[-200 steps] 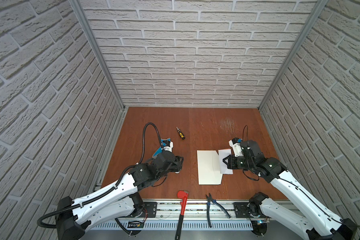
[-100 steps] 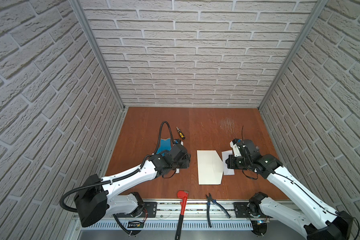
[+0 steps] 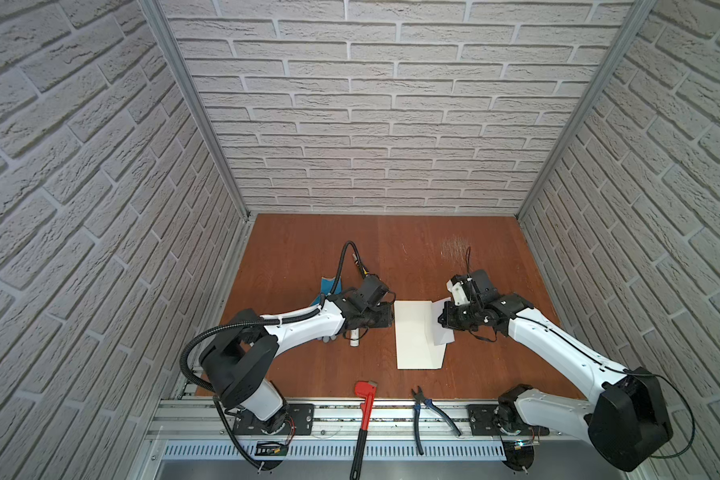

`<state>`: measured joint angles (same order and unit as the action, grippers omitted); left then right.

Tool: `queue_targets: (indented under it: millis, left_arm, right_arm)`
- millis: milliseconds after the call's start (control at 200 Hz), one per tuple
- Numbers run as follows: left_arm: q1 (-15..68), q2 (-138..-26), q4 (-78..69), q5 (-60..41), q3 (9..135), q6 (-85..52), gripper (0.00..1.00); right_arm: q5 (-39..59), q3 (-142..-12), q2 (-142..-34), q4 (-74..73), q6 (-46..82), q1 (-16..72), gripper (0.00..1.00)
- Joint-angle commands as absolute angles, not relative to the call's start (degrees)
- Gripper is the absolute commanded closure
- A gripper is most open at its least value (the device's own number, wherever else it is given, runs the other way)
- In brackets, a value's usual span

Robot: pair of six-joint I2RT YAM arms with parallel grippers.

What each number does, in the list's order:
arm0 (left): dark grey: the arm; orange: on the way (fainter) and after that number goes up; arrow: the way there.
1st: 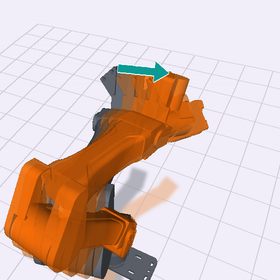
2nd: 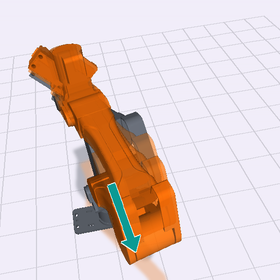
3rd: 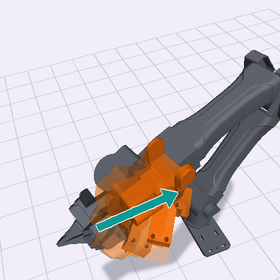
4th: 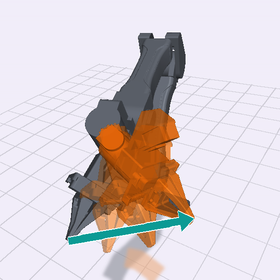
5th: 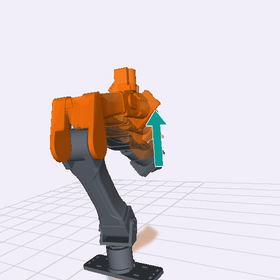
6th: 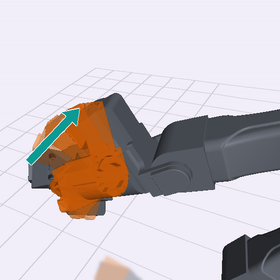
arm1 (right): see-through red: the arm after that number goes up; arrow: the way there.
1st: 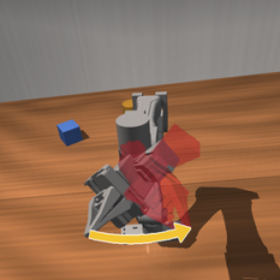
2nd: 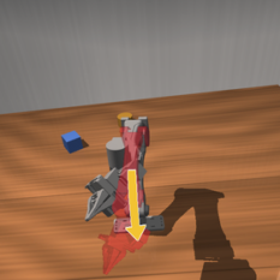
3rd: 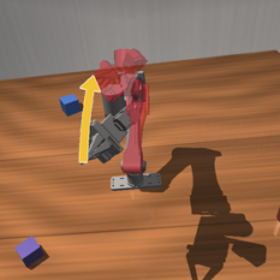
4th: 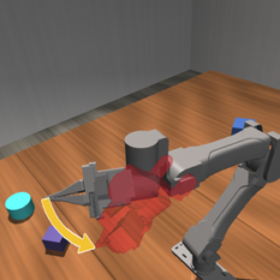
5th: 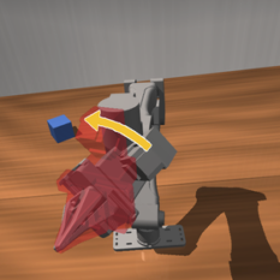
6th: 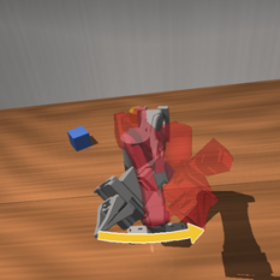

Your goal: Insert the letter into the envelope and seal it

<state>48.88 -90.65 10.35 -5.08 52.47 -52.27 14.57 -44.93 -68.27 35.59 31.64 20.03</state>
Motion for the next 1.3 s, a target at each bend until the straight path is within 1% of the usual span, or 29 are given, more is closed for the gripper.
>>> queue_targets:
  millis: [0,270,445,820,945,1290]
  left_arm:
    - [48.60,-93.73,5.16,-7.81,54.64,-51.77,0.55]
    - [47.32,-99.88,1.15,-10.30,56.30,-52.08,0.62]
    - [46.07,-102.08,0.45,-11.22,55.91,-52.21,0.60]
    - [45.32,-105.72,0.00,-14.58,56.86,-51.59,0.60]
    - [45.26,-106.94,0.33,-15.20,57.30,-51.37,0.62]
    - [44.83,-108.28,0.58,-16.66,57.68,-51.15,0.65]
  right_arm:
    - [17.04,-45.22,-69.06,33.02,29.93,18.67,0.94]
    - [19.18,-43.12,-71.88,30.82,28.55,16.33,0.94]
    - [20.30,-43.06,-74.67,30.18,27.00,14.55,0.94]
    - [21.47,-42.21,-80.84,27.49,25.03,13.34,0.95]
    - [20.41,-41.73,-81.86,27.76,24.28,13.03,0.94]
    - [18.90,-40.64,-83.28,27.33,23.55,12.82,0.95]
